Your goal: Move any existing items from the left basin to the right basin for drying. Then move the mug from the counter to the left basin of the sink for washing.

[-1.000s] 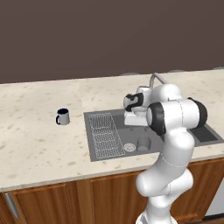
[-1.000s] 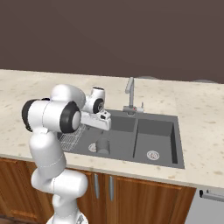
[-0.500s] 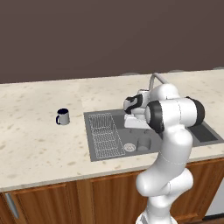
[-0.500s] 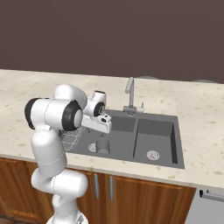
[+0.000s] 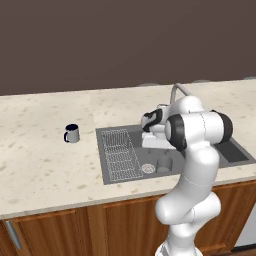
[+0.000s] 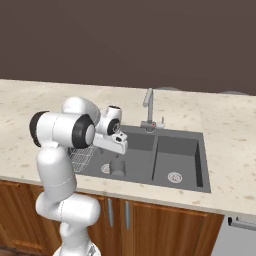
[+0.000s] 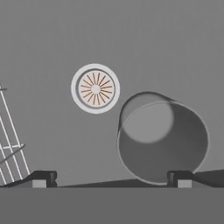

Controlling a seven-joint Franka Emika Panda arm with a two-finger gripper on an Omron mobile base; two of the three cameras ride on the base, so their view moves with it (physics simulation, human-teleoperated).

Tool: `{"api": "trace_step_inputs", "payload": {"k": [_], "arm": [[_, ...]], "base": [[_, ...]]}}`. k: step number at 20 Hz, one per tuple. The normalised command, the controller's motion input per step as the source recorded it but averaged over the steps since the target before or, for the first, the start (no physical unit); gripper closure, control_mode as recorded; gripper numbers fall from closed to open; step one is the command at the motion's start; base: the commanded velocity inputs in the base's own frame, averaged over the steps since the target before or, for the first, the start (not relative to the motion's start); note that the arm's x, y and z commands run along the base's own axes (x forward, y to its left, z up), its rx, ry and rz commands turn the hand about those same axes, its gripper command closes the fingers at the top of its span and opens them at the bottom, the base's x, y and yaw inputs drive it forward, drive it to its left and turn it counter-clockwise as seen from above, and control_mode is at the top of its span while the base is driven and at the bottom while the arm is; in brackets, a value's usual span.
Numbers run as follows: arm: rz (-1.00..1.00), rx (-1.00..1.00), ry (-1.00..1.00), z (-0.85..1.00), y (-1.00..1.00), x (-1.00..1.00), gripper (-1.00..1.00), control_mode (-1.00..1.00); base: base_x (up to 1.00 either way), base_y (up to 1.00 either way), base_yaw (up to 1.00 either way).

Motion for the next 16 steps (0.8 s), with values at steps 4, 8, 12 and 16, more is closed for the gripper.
{"api": "trace_step_inputs", "payload": {"k": [4, 8, 12, 16], "arm": [[0.0, 0.0, -0.01, -0.18, 0.0, 0.0, -1.0, -1.0], [0.0, 0.0, -0.05, -0.22, -0.01, 0.02, -1.0, -1.0], [0.0, 0.0, -0.07, -0.21, 0.0, 0.0, -1.0, -1.0], [0.0, 0.0, -0.11, -0.18, 0.0, 0.0, -1.0, -1.0]], "base": [[0.0, 0.0, 0.0], [0.0, 0.0, 0.0], [0.0, 0.0, 0.0], [0.0, 0.0, 0.0]]}}
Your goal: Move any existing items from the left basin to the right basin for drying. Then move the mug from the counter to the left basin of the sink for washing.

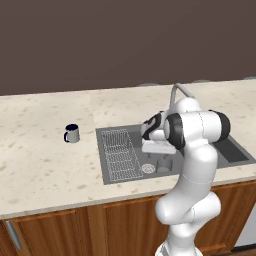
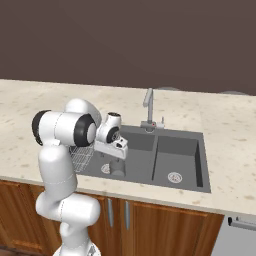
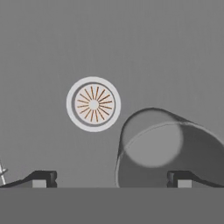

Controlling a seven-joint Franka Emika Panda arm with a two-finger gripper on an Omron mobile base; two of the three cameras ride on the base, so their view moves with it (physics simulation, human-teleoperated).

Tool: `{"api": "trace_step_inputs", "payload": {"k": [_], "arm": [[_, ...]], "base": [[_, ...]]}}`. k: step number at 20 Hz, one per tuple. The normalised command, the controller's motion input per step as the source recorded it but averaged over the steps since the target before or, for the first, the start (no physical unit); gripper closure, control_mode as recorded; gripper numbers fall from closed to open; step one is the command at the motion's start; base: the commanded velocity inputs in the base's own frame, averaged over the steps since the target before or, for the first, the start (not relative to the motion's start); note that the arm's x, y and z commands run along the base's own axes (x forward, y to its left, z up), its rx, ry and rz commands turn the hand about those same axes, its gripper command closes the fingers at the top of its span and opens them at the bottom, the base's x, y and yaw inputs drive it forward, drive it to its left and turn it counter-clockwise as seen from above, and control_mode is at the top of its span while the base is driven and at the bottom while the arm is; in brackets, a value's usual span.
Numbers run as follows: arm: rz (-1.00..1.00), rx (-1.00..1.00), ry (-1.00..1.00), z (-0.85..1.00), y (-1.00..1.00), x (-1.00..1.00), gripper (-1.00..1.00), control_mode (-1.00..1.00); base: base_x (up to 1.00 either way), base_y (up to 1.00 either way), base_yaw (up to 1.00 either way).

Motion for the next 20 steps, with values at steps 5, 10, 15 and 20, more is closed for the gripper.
{"api": "trace_step_inputs", "payload": {"k": [5, 10, 15, 20], "arm": [[0.0, 0.0, -0.11, -0.17, 0.0, 0.01, -1.0, -1.0], [0.0, 0.0, -0.04, -0.17, 0.0, 0.03, -1.0, -1.0], [0.0, 0.0, 0.0, -0.17, 0.0, 0.12, -1.0, -1.0], [0.0, 0.0, 0.0, -0.18, 0.0, 0.15, -1.0, -1.0]], "base": [[0.0, 0.0, 0.0], [0.0, 0.0, 0.0], [0.0, 0.0, 0.0], [0.0, 0.0, 0.0]]}}
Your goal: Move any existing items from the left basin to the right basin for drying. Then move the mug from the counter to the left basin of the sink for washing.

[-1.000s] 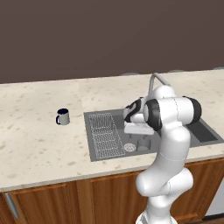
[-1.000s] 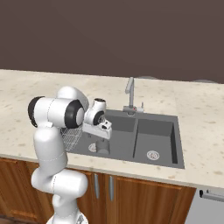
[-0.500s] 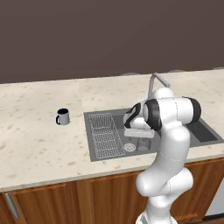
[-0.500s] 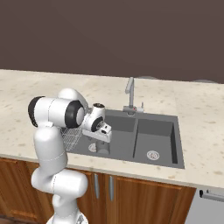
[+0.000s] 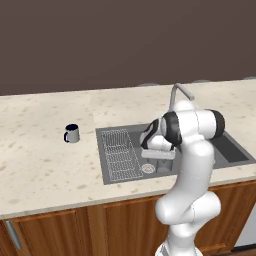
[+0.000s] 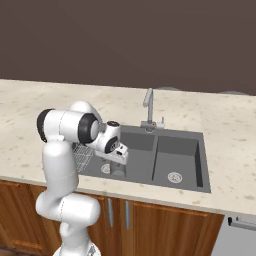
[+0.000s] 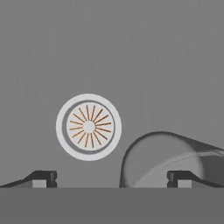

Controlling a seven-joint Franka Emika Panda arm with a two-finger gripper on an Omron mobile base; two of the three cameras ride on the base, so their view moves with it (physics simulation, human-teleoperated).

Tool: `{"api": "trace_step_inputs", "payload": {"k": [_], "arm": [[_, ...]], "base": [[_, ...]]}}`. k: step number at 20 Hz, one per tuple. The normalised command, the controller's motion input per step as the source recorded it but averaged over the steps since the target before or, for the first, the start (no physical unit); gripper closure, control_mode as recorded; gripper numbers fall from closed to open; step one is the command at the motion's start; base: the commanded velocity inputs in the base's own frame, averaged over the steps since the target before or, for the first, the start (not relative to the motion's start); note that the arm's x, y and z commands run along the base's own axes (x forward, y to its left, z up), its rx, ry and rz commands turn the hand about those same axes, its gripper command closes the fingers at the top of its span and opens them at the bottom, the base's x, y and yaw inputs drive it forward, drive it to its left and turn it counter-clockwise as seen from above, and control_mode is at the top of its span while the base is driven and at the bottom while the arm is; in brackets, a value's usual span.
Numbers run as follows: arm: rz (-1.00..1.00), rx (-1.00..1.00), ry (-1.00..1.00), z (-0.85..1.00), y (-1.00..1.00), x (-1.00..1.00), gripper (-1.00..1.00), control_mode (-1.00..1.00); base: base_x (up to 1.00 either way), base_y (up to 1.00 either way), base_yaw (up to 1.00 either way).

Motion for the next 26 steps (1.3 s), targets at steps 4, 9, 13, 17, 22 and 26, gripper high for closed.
{"api": "trace_step_inputs", "payload": {"k": [4, 9, 13, 17, 22, 26], "arm": [[0.0, 0.0, 0.0, -0.14, 0.0, 0.03, -1.0, -1.0], [0.0, 0.0, 0.0, -0.2, 0.0, 0.0, -1.0, -1.0], [0.0, 0.0, 0.01, -0.29, 0.0, -0.12, 1.0, -1.0], [0.0, 0.0, 0.01, -0.2, 0.01, -0.33, 1.0, -1.0], [0.0, 0.0, 0.0, -0.22, 0.0, -0.51, 1.0, -1.0], [0.0, 0.01, -0.01, -0.07, 0.0, -0.45, 1.0, -1.0]], "base": [[0.0, 0.0, 0.0], [0.0, 0.0, 0.0], [0.0, 0.0, 0.0], [0.0, 0.0, 0.0], [0.0, 0.0, 0.0], [0.0, 0.0, 0.0]]}}
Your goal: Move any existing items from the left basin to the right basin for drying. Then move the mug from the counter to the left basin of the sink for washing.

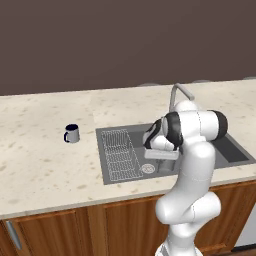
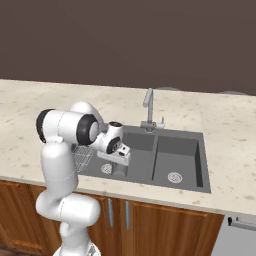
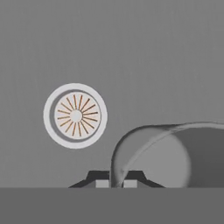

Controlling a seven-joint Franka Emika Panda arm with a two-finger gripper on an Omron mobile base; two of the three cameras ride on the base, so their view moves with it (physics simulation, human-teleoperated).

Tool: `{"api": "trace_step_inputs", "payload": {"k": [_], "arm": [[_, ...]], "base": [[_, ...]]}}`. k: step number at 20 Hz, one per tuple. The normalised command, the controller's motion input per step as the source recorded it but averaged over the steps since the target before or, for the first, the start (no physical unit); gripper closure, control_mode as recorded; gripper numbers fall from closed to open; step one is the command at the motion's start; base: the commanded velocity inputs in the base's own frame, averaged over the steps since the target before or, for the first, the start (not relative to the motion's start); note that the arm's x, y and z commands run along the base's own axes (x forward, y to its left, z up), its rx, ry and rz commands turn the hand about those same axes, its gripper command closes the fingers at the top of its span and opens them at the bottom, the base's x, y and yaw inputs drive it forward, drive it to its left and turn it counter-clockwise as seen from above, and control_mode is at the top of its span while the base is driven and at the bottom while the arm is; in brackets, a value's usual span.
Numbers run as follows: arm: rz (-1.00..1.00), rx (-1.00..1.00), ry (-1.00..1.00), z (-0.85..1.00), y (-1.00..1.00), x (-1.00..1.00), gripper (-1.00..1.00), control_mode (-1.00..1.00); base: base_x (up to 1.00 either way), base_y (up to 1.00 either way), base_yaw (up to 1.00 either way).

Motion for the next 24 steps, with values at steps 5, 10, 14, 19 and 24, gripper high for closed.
{"api": "trace_step_inputs", "payload": {"k": [5, 10, 14, 19, 24], "arm": [[-0.05, 0.0, 0.0, 0.23, 0.0, -0.06, 1.0, -1.0], [-0.04, 0.0, 0.0, 0.61, 0.01, 0.01, 1.0, -1.0], [-0.03, 0.0, 0.0, 0.67, 0.0, 0.02, 1.0, -1.0], [-0.02, 0.0, 0.0, 0.64, 0.0, 0.0, 1.0, -1.0], [-0.02, 0.0, 0.0, 0.52, 0.0, 0.0, 1.0, -1.0]], "base": [[0.0, 0.0, 0.0], [0.0, 0.0, 0.0], [0.0, 0.0, 0.0], [0.0, 0.0, 0.0], [0.0, 0.0, 0.0]]}}
